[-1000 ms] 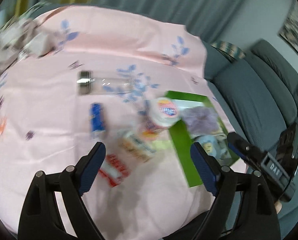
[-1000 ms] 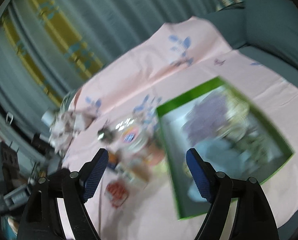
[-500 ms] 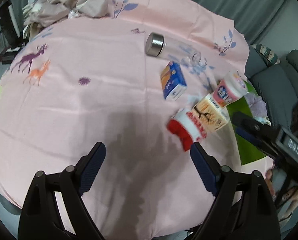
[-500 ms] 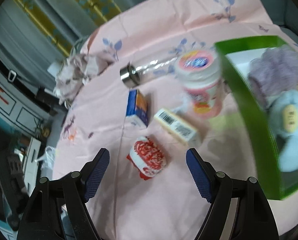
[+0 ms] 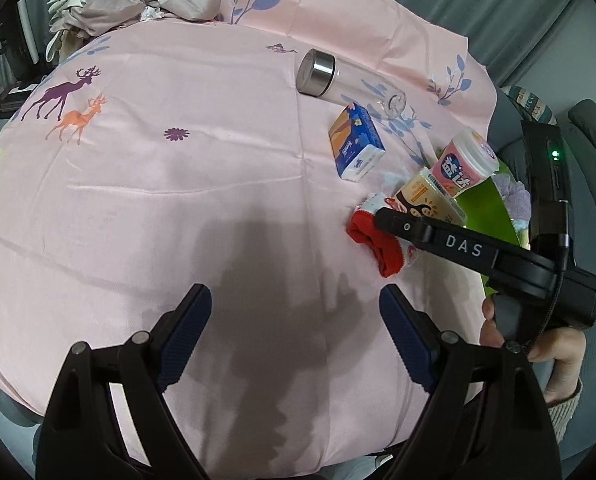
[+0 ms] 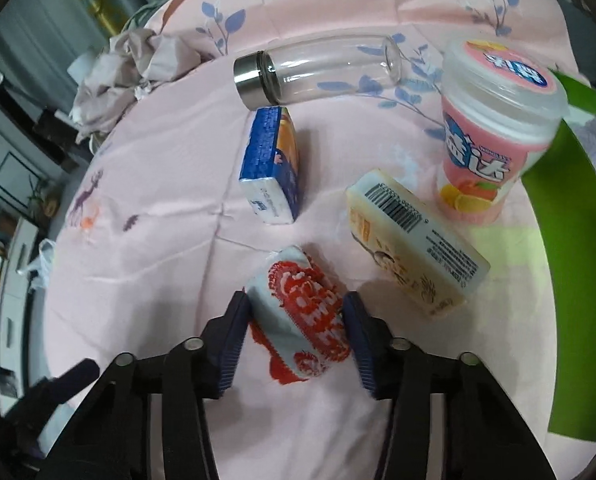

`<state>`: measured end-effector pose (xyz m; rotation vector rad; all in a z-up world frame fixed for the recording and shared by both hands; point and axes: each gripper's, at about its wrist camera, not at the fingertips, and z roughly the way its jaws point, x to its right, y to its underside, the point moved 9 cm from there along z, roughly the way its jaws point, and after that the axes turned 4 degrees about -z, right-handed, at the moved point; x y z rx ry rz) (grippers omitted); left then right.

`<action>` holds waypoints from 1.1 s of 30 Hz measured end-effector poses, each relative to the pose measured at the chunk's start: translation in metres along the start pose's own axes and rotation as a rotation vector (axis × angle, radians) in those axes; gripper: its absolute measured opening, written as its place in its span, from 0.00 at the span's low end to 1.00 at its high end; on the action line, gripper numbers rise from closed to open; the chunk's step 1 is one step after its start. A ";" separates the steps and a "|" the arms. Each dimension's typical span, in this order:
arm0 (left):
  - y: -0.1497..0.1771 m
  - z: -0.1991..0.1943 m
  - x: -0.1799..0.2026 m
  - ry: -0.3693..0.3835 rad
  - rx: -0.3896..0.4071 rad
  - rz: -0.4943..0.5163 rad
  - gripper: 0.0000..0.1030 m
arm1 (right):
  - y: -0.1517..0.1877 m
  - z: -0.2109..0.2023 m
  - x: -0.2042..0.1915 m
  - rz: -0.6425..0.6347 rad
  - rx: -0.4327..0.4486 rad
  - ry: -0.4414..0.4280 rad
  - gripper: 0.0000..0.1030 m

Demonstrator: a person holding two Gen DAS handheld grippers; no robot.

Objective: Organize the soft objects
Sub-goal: 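Carry the red-white sock with the right tool and release it into the box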

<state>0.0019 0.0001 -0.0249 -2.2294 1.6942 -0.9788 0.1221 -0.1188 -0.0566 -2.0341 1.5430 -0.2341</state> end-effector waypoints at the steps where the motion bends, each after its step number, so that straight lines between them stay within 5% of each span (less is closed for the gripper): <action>1: 0.000 0.000 0.000 0.004 -0.001 -0.002 0.82 | 0.000 0.000 0.000 0.002 0.001 0.000 0.39; 12: 0.015 0.012 0.016 0.097 -0.057 0.003 0.79 | 0.022 -0.012 -0.026 0.107 -0.042 -0.221 0.29; 16: 0.029 0.026 0.027 0.128 -0.117 0.016 0.65 | 0.037 -0.013 -0.036 0.137 -0.079 -0.274 0.29; 22: 0.036 0.035 0.037 0.154 -0.134 0.051 0.51 | 0.047 -0.010 -0.038 0.135 -0.095 -0.264 0.30; 26: 0.039 0.038 0.045 0.210 -0.158 0.039 0.26 | 0.048 -0.004 -0.036 0.159 -0.098 -0.276 0.30; 33: 0.038 0.028 0.059 0.207 -0.131 0.077 0.25 | 0.048 -0.019 -0.033 0.155 -0.043 -0.266 0.30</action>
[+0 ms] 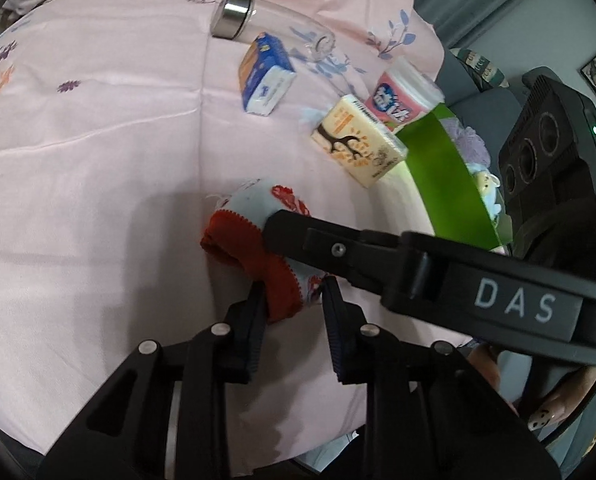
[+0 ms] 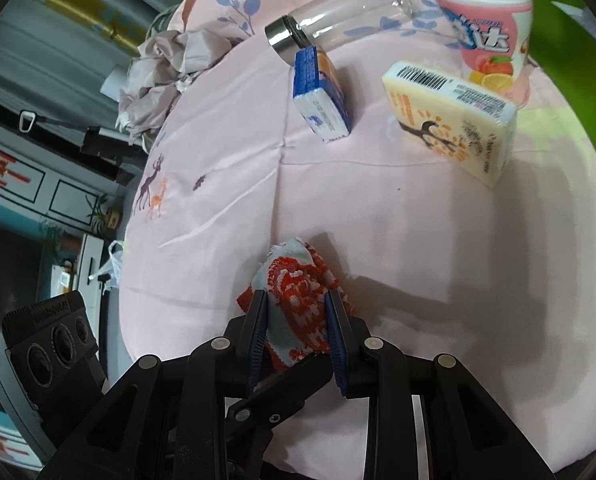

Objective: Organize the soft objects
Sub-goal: 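Carry the red-white sock with the right tool and release it into the box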

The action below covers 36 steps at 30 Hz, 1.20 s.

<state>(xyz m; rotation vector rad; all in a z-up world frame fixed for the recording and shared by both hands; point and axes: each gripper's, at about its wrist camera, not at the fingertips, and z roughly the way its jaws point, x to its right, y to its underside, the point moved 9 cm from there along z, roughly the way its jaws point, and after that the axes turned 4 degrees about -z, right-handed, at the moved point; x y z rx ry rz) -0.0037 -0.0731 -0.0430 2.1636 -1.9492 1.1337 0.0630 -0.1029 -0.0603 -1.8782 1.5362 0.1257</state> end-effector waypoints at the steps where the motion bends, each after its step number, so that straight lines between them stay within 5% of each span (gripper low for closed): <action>1: -0.001 -0.002 0.003 0.001 0.005 0.007 0.25 | -0.001 -0.004 0.000 -0.005 0.015 -0.002 0.30; 18: -0.030 -0.007 0.116 0.110 0.081 0.260 0.25 | -0.029 -0.122 0.035 0.038 0.324 0.055 0.30; 36: -0.039 0.059 0.236 0.216 -0.017 0.420 0.25 | -0.045 -0.208 0.140 0.164 0.472 0.205 0.30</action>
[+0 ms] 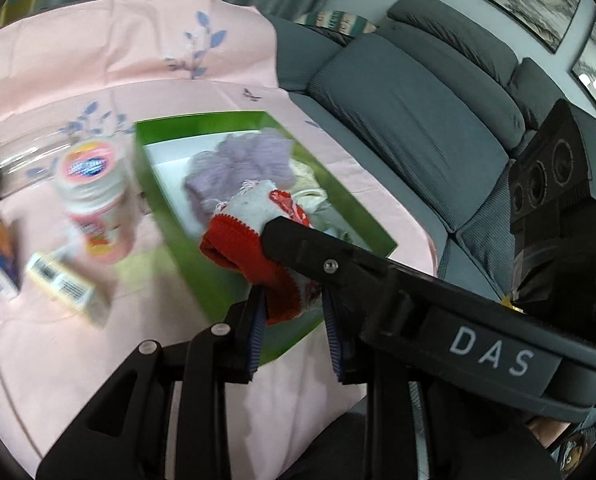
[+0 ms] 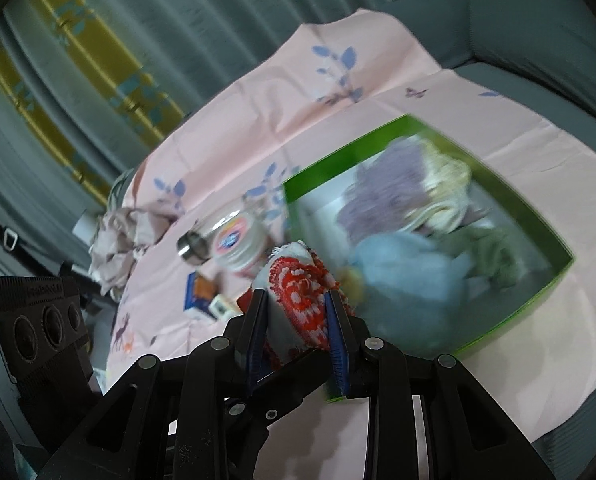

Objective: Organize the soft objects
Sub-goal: 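Carry the red-white sock with the right tool and release it into the box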

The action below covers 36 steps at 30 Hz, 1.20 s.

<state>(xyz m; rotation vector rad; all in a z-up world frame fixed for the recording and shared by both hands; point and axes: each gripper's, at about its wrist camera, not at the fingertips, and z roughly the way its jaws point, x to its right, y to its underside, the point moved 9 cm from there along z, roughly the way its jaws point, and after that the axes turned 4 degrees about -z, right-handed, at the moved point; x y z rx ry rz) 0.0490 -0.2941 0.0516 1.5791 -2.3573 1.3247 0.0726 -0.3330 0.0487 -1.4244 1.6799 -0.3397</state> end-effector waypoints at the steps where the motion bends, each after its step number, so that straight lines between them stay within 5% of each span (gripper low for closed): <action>1: -0.003 0.006 0.004 0.006 -0.007 0.008 0.25 | -0.003 -0.001 0.006 0.006 0.002 0.005 0.30; 19: -0.004 0.093 0.055 0.086 -0.214 0.063 0.25 | -0.019 0.000 0.110 0.138 -0.057 0.114 0.30; 36: 0.002 0.125 0.037 -0.001 -0.306 0.026 0.25 | -0.016 0.036 0.128 0.112 -0.164 0.197 0.30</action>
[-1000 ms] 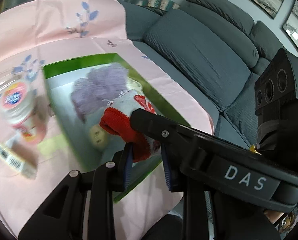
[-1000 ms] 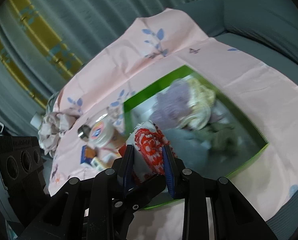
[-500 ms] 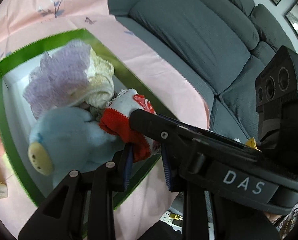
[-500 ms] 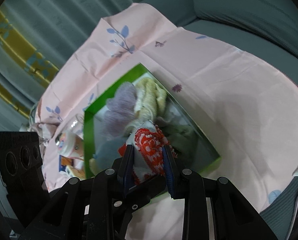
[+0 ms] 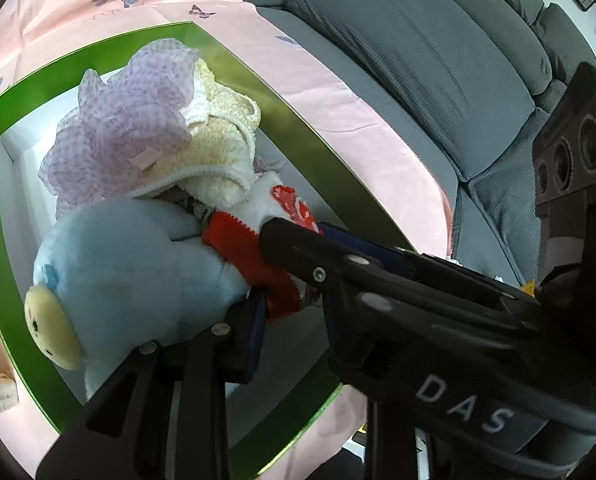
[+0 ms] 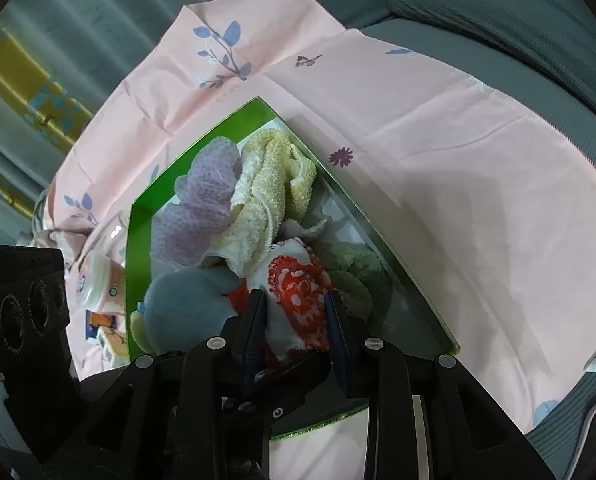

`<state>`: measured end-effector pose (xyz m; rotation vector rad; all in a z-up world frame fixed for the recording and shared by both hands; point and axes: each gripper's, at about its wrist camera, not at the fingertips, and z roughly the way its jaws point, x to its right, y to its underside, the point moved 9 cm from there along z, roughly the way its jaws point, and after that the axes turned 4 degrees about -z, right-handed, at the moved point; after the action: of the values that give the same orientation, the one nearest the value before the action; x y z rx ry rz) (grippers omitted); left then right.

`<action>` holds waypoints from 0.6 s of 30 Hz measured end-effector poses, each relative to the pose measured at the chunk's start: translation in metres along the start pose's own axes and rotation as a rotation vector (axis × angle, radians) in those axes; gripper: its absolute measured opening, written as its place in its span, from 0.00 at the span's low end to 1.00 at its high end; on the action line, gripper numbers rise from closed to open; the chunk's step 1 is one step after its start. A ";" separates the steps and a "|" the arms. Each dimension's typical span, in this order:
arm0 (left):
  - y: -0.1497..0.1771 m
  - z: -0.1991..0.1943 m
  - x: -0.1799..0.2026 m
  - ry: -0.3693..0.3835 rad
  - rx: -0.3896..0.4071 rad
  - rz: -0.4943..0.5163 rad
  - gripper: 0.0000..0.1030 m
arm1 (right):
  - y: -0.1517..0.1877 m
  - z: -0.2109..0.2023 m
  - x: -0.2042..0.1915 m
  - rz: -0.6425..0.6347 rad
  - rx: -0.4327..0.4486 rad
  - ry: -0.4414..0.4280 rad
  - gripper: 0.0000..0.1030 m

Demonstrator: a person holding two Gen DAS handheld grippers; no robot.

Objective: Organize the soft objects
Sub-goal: 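Carry the red-white sock with the right tool and release it into the box, then move the right tool back to the colourful tissue pack and grasp it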

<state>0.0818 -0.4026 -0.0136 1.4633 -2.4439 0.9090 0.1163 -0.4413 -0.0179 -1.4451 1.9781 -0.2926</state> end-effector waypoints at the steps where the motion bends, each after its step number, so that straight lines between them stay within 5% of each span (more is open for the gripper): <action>1: 0.001 0.001 -0.001 0.003 -0.005 -0.006 0.25 | 0.000 0.000 0.000 -0.002 -0.003 0.008 0.30; 6: 0.003 -0.002 -0.003 0.002 -0.012 -0.005 0.31 | 0.002 -0.001 -0.001 0.006 -0.011 0.017 0.30; 11: 0.008 -0.011 -0.003 -0.021 0.010 0.021 0.48 | 0.009 -0.008 -0.004 0.023 -0.010 0.007 0.33; 15: 0.011 -0.028 -0.006 -0.013 0.036 0.013 0.55 | 0.011 -0.019 -0.011 0.020 0.012 0.010 0.52; 18: 0.014 -0.045 -0.005 -0.038 0.075 0.024 0.76 | 0.010 -0.033 -0.019 0.001 0.054 0.016 0.61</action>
<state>0.0648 -0.3681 0.0143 1.4916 -2.4845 0.9972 0.0914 -0.4266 0.0085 -1.4121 1.9686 -0.3551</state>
